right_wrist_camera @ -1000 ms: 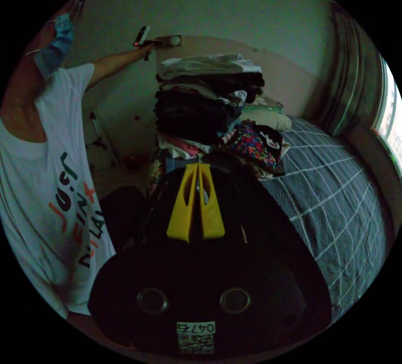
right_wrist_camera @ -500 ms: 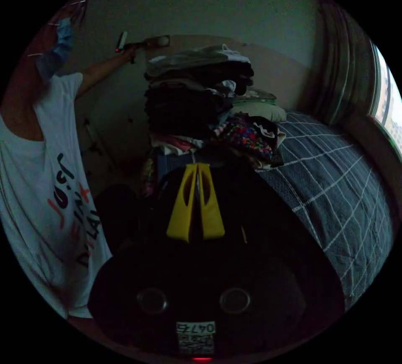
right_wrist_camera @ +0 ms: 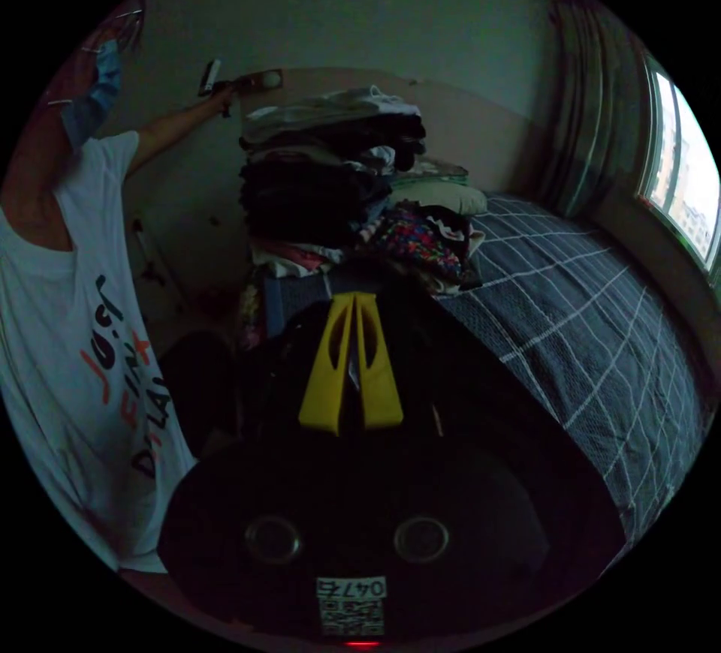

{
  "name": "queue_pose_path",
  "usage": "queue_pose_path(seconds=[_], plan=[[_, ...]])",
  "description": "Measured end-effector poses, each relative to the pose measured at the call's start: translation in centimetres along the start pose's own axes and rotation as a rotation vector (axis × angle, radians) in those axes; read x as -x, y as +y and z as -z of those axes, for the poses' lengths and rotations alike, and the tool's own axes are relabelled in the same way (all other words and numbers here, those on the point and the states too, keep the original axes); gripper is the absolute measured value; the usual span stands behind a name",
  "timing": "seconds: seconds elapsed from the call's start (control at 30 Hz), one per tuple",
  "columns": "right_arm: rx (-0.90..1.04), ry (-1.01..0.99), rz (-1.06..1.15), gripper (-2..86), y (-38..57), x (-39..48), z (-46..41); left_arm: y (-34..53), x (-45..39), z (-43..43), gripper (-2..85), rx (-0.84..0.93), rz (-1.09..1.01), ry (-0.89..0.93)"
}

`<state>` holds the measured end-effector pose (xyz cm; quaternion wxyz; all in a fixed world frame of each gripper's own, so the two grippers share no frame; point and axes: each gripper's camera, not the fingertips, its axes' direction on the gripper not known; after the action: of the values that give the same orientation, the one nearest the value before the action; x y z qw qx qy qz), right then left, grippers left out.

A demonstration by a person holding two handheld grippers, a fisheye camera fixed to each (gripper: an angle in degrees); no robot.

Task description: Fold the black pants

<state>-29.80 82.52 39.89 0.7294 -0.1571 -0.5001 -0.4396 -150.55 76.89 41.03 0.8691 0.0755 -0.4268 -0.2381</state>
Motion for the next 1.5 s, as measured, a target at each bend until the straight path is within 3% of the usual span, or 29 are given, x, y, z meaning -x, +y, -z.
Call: queue_pose_path(seconds=[0.07, 0.17, 0.23, 0.5, 1.03, 1.23, 1.5], plan=[[0.008, 0.009, 0.0, -1.1, -0.2, 0.0, -0.4, 0.1, 0.5, -1.2, -0.9, 0.044, 0.037, -0.077], [0.023, -0.005, 0.012, -1.1, -0.4, 0.3, -1.0, 0.4, 2.6, -1.6, -0.9, 0.022, 0.19, 0.124], [0.04, 0.008, 0.029, -1.1, -0.3, 0.7, -1.1, 1.0, 1.4, -1.1, -0.9, -0.004, 0.138, 0.046], [0.009, -0.006, 0.003, -1.0, 0.7, 0.4, 1.3, 3.4, -0.9, 1.7, -0.9, -0.053, 0.101, 0.125], [-0.027, 0.027, -0.017, -1.1, 5.5, 1.7, 12.4, 6.6, -10.5, 6.2, -0.9, 0.035, 0.043, 0.2], [-0.058, 0.063, -0.078, -1.1, 9.9, 2.2, 19.5, 9.9, -19.5, 11.6, -0.9, 0.115, -0.06, 0.385], [-0.055, 0.146, -0.177, -1.1, 18.6, 2.8, 30.6, 20.6, -39.1, 22.1, -0.8, 0.321, -0.229, 0.776]])
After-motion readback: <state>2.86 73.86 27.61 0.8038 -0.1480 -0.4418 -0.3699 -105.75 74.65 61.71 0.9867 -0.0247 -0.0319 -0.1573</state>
